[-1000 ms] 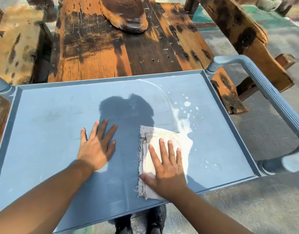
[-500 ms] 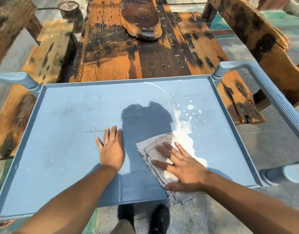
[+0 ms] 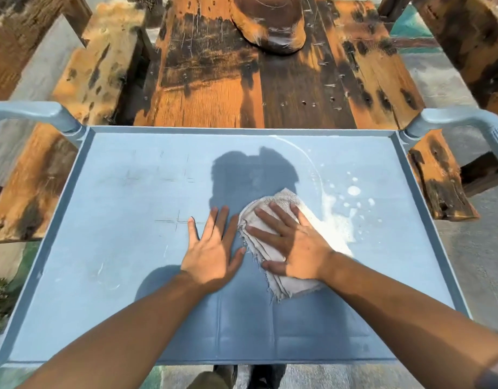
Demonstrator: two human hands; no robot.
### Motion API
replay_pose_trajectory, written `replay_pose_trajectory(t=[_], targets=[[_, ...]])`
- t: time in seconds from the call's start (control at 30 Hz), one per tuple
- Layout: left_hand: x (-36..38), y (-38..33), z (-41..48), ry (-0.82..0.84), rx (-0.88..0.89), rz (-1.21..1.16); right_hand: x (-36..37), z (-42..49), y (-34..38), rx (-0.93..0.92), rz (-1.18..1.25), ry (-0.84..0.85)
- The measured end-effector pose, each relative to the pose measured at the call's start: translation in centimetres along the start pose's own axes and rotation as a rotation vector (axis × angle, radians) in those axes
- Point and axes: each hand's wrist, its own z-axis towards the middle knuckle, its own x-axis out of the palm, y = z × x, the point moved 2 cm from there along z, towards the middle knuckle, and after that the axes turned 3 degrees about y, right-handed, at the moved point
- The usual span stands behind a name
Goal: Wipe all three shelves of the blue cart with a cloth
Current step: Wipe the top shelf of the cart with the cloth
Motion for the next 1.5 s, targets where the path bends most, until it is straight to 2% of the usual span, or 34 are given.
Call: replay_pose_trajectory(t=[0.23, 0.7, 0.87, 1.1, 1.17, 1.3, 1.5], targets=[[0.2, 0.0, 0.4, 0.01, 0.035, 0.005, -1.5, 7.5, -2.4, 0.258, -0.012, 0.021], [-1.3, 1.1, 6.9, -0.014, 0.146, 0.08, -3.2, 15.1, -8.1, 0.569, 0.109, -0.091], [-1.7, 1.1, 9.2, -0.021, 0.168, 0.128, -2.7, 14.3, -8.7, 0.652, 0.119, -0.117], [-2.4, 0.9, 10.5, -0.033, 0.189, 0.125, -2.3, 10.3, -11.9, 0.9, 0.139, -0.138], [-2.4, 0.3, 10.9, -0.037, 0.261, 0.143, -2.3, 8.6, -12.6, 0.948, 0.141, -0.122], [-2.4, -0.9, 11.9, -0.004, 0.521, 0.209, -2.5, 6.3, -12.3, 1.031, 0.138, -0.041], [-2.6, -2.0, 12.9, 0.019, 0.613, 0.239, -1.6, 2.5, -10.0, 1.106, 0.173, 0.0]])
